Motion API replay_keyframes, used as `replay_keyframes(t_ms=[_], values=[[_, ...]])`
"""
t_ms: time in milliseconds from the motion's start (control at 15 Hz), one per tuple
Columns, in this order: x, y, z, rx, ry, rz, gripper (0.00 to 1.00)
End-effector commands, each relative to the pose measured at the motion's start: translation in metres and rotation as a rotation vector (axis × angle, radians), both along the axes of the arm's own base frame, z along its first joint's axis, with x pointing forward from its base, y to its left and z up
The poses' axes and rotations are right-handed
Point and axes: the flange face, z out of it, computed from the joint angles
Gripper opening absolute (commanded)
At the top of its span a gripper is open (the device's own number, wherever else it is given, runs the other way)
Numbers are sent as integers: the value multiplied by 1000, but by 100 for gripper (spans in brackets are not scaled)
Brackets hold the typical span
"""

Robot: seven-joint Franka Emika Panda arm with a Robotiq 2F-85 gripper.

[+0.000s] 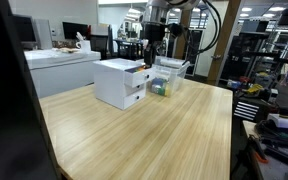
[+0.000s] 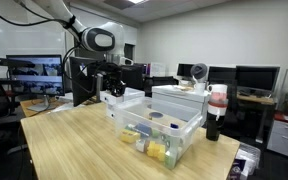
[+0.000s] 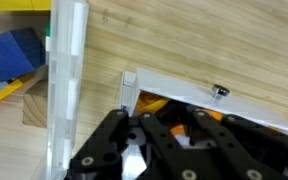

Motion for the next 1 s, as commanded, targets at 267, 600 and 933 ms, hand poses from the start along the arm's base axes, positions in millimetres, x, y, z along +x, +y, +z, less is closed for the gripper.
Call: replay_keyframes(t_ms=[267,600,933], values=[[-19,5,13,18,-112,-14,4],[-41,9,3,-27,-285,18,4],[-62,16,22,34,-358,11,46]])
